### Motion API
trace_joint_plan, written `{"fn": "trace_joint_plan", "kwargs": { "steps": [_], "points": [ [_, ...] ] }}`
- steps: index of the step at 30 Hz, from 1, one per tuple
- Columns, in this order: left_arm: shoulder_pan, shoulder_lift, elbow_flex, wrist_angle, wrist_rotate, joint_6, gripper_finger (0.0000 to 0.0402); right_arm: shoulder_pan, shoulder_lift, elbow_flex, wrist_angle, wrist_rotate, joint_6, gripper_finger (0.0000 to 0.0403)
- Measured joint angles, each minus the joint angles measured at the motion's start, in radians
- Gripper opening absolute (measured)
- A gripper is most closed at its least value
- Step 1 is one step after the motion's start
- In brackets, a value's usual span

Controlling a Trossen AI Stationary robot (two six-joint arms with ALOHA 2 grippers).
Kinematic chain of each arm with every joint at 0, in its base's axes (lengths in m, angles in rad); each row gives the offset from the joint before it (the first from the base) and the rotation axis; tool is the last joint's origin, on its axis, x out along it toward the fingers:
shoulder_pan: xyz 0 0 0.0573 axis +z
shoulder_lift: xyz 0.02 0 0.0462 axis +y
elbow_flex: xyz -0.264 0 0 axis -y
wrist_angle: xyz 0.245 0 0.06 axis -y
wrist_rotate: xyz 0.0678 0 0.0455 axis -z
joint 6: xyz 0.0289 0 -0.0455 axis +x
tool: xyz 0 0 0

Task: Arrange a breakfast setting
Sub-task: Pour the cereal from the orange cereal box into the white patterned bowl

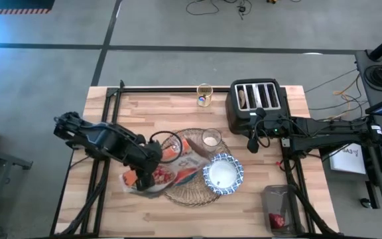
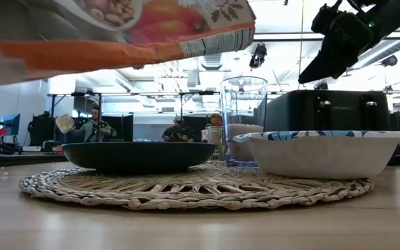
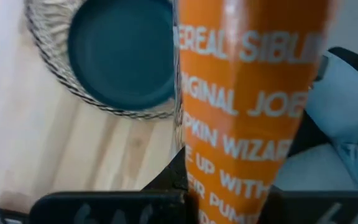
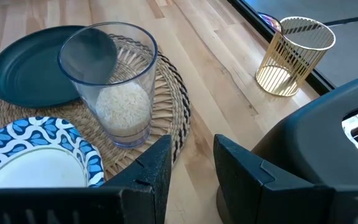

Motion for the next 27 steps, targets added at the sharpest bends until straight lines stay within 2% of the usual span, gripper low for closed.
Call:
{"fn": "trace_joint_plan", "kwargs": {
  "steps": [9, 19, 27],
  "points": [
    [0.015, 0.080, 0.092, 0.000, 0.090, -0.041, 0.0000, 0.000, 0.000, 0.000, 0.000, 0.000, 0.000, 0.0112],
    [0.080, 0.161, 0.176, 0.000, 0.227, -0.086, 0.0000, 0.000, 0.000, 0.000, 0.000, 0.000, 0.000, 0.0112],
    [0.120, 0.203, 0.197, 0.000, 0.332, -0.117, 0.0000, 0.000, 0.000, 0.000, 0.000, 0.000, 0.000, 0.0112]
  ]
}}
